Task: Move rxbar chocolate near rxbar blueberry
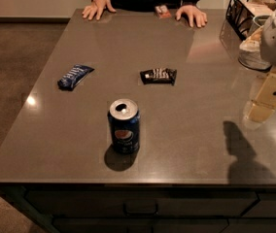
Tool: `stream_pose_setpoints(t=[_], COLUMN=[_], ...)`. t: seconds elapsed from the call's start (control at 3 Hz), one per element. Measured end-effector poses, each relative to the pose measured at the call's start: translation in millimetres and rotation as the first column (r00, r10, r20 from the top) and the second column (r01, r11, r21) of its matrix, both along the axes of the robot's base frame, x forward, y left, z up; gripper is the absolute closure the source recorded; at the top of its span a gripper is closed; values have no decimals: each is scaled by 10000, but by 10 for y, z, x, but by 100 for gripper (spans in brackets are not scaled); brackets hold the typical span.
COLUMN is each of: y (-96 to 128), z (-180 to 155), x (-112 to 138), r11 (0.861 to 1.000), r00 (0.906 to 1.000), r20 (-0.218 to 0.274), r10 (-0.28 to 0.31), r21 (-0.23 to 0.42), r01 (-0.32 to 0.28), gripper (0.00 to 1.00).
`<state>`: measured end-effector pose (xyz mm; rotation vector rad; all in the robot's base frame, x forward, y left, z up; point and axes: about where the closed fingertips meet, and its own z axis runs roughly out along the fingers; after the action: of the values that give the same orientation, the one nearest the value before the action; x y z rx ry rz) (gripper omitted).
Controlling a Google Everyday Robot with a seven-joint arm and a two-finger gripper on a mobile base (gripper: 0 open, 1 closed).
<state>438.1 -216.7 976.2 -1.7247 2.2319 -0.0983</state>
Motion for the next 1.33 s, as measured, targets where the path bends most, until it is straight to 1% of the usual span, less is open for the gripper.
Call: stream_pose_setpoints(t=[0.33, 0.67, 1.0, 1.33], y=[0, 52, 116, 189], z=[0, -10, -77, -196], x=[0, 123, 317, 589], r11=[10000, 9997, 9982, 9969], r00=[10000, 10000, 9998, 9992], r20=[2, -33, -191, -395], r10=[0, -59, -65, -8], r21=[0, 232, 600, 781], r01=[0, 60, 77, 39], gripper=[0, 0, 0, 0])
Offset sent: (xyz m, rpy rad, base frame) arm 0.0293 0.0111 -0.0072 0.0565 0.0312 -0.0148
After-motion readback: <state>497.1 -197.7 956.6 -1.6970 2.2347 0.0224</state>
